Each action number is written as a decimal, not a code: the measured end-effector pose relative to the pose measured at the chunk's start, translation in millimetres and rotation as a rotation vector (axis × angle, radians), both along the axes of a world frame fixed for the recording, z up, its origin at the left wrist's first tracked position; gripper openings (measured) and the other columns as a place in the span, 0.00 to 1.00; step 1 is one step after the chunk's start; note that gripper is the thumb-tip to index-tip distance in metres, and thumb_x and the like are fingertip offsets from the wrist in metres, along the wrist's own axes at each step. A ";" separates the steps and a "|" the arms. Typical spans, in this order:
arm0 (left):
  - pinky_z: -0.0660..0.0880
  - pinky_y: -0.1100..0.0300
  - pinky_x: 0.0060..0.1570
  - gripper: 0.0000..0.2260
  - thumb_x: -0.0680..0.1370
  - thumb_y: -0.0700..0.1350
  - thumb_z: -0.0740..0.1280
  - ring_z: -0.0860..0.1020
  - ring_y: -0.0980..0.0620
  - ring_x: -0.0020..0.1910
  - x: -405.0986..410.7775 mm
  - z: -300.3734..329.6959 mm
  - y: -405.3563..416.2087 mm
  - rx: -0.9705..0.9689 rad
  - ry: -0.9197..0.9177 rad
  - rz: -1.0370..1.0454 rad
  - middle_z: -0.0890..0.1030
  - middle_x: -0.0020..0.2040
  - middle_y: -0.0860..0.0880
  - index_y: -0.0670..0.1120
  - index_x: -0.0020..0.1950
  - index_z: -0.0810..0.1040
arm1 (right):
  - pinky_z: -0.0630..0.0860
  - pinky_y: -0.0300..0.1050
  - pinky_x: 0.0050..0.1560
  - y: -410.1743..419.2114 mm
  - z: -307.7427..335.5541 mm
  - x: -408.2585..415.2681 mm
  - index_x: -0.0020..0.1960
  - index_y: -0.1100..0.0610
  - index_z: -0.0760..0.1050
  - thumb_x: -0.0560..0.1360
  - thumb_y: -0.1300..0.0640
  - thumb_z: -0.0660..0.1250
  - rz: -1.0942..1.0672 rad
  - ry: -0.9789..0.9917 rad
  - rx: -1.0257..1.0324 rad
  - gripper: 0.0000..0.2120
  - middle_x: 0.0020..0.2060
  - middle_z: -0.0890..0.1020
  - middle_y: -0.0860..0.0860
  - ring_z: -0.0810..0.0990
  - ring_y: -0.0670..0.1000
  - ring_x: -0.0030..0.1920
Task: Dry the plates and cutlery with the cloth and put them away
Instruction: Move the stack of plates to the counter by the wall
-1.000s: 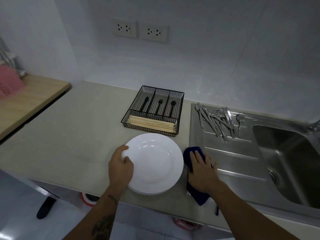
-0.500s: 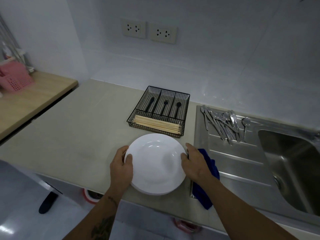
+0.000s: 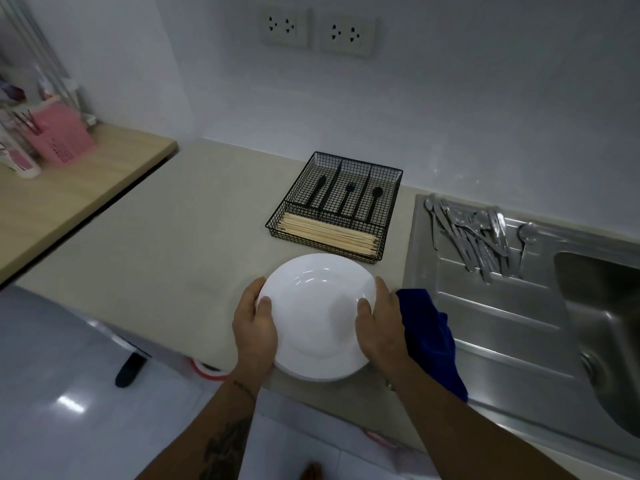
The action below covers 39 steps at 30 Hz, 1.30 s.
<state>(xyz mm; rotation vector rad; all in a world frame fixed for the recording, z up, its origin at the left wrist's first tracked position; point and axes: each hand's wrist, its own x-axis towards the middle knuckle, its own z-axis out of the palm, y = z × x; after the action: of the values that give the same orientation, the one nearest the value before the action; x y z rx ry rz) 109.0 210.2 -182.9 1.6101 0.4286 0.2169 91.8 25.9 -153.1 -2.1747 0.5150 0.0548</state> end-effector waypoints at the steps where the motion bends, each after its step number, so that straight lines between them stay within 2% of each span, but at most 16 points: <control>1: 0.72 0.54 0.60 0.15 0.81 0.38 0.61 0.75 0.49 0.61 -1.4 -0.3 -0.4 -0.008 0.008 0.010 0.77 0.64 0.48 0.44 0.67 0.76 | 0.68 0.56 0.66 0.4 0.7 -2.0 0.78 0.49 0.50 0.81 0.50 0.54 -0.002 0.002 -0.006 0.27 0.72 0.62 0.52 0.68 0.56 0.67; 4: 0.73 0.50 0.63 0.15 0.81 0.37 0.62 0.75 0.48 0.61 -5.6 1.4 2.8 -0.001 0.003 0.027 0.78 0.63 0.48 0.44 0.66 0.77 | 0.68 0.54 0.65 -0.2 1.5 -8.5 0.78 0.50 0.51 0.81 0.50 0.54 0.024 -0.025 -0.024 0.27 0.71 0.63 0.52 0.69 0.56 0.66; 8: 0.74 0.46 0.63 0.14 0.80 0.39 0.63 0.77 0.47 0.60 -7.3 11.0 11.8 0.010 -0.006 0.050 0.80 0.61 0.49 0.46 0.64 0.78 | 0.70 0.57 0.64 6.0 9.4 -7.0 0.77 0.48 0.51 0.81 0.47 0.53 0.051 -0.038 -0.033 0.26 0.70 0.64 0.52 0.70 0.55 0.65; 11: 0.75 0.44 0.62 0.12 0.79 0.42 0.63 0.78 0.48 0.58 -4.5 23.6 24.7 0.010 -0.024 0.044 0.81 0.58 0.51 0.49 0.61 0.80 | 0.69 0.50 0.60 17.1 19.8 -2.3 0.77 0.49 0.50 0.81 0.47 0.53 0.080 -0.068 -0.034 0.27 0.68 0.65 0.50 0.70 0.54 0.63; 14: 0.75 0.44 0.61 0.15 0.75 0.49 0.63 0.78 0.49 0.58 4.4 33.8 45.7 0.017 -0.053 0.045 0.82 0.57 0.54 0.52 0.59 0.80 | 0.68 0.48 0.58 36.8 30.6 5.7 0.77 0.49 0.51 0.81 0.49 0.54 0.102 -0.142 0.007 0.27 0.66 0.65 0.51 0.70 0.51 0.58; 17: 0.74 0.43 0.63 0.12 0.76 0.47 0.64 0.78 0.49 0.59 19.4 39.4 76.1 -0.009 -0.069 0.057 0.81 0.58 0.54 0.53 0.59 0.80 | 0.70 0.50 0.59 66.3 37.9 21.8 0.77 0.48 0.51 0.80 0.49 0.55 0.116 -0.174 0.035 0.27 0.66 0.65 0.51 0.69 0.49 0.55; 23: 0.74 0.48 0.63 0.11 0.80 0.40 0.63 0.78 0.49 0.59 77.8 45.3 150.0 -0.058 -0.103 0.051 0.81 0.58 0.53 0.51 0.60 0.80 | 0.70 0.52 0.62 142.6 39.6 74.7 0.75 0.48 0.56 0.79 0.49 0.56 0.074 -0.206 0.044 0.25 0.68 0.65 0.51 0.72 0.55 0.61; 25: 0.75 0.46 0.63 0.12 0.80 0.41 0.64 0.78 0.49 0.59 107.0 47.2 181.4 -0.031 -0.094 0.011 0.81 0.58 0.53 0.49 0.61 0.80 | 0.70 0.53 0.63 174.9 38.6 96.7 0.74 0.47 0.58 0.79 0.48 0.56 0.030 -0.215 0.059 0.24 0.67 0.66 0.51 0.72 0.55 0.61; 30: 0.78 0.42 0.58 0.15 0.75 0.51 0.63 0.80 0.49 0.57 173.2 54.2 250.6 0.020 -0.105 -0.109 0.82 0.56 0.54 0.55 0.60 0.80 | 0.67 0.53 0.67 245.4 39.8 150.9 0.75 0.50 0.57 0.80 0.50 0.54 -0.066 -0.207 0.080 0.24 0.70 0.65 0.53 0.70 0.56 0.65; 33: 0.79 0.44 0.55 0.14 0.75 0.51 0.63 0.80 0.49 0.55 202.0 62.7 276.9 0.016 -0.129 -0.163 0.82 0.55 0.54 0.55 0.58 0.80 | 0.63 0.50 0.68 274.5 45.3 173.2 0.77 0.51 0.53 0.81 0.53 0.52 -0.108 -0.181 0.084 0.25 0.72 0.61 0.53 0.67 0.55 0.68; 39: 0.78 0.45 0.56 0.14 0.77 0.51 0.62 0.79 0.49 0.55 258.6 57.5 292.9 0.026 -0.145 -0.241 0.81 0.56 0.53 0.54 0.60 0.79 | 0.64 0.48 0.65 294.6 47.7 213.0 0.78 0.50 0.51 0.81 0.53 0.53 -0.161 -0.159 0.071 0.26 0.71 0.61 0.53 0.67 0.55 0.66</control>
<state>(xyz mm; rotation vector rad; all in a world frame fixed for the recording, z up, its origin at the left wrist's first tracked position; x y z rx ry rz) 367.6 503.1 -125.3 1.6433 0.1188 0.1547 304.8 320.5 -105.4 -2.0416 0.5858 -0.1832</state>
